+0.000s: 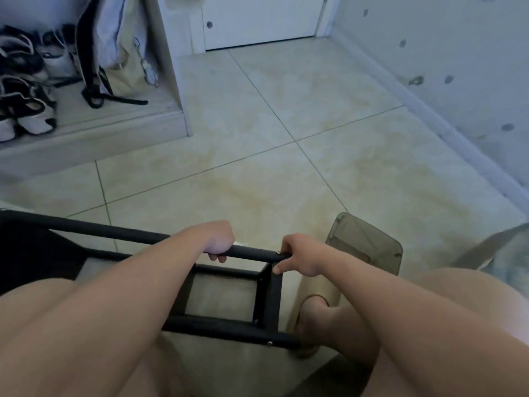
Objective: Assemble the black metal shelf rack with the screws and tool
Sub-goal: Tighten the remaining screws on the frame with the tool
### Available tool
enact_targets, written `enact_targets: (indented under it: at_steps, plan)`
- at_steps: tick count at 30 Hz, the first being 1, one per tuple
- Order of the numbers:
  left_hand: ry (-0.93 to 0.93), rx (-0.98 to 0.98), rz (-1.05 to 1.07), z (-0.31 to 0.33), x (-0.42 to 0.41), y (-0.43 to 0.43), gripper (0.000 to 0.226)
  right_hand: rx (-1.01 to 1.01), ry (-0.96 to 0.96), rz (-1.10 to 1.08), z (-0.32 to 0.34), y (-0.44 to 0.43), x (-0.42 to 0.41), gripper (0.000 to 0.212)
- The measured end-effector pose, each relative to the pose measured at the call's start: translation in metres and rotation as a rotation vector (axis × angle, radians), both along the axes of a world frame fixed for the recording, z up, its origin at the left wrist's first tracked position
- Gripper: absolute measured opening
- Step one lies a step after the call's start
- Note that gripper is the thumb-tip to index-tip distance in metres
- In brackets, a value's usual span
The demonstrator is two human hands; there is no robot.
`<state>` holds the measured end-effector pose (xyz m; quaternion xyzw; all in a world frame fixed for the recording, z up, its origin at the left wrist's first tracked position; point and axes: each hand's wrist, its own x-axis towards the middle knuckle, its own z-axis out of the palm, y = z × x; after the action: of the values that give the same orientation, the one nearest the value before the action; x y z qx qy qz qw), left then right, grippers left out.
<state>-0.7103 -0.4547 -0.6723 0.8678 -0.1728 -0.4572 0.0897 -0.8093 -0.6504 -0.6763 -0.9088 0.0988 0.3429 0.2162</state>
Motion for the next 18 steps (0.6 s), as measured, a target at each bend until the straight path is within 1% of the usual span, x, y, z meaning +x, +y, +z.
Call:
enact_targets:
  at_steps: [4,6,11,14,18]
  plan:
    - [-0.148,-0.136,0.231,0.002,0.033,0.001,0.023,0.03,-0.165,-0.076,0.008,-0.008,0.032,0.039]
    - [-0.231,-0.173,0.237,0.003,0.047,0.002,0.018,0.022,-0.241,-0.091,0.013,-0.01,0.044,0.04]
    - [-0.45,-0.148,0.215,-0.007,0.055,0.006,0.013,-0.061,-0.43,-0.048,0.011,-0.005,0.052,0.036]
    - [-0.485,-0.148,0.232,-0.022,0.047,0.01,0.012,-0.087,-0.449,-0.057,-0.003,0.003,0.045,0.032]
    - [-0.466,-0.14,0.239,-0.05,0.027,0.016,0.012,-0.083,-0.368,-0.043,-0.03,0.009,0.035,0.026]
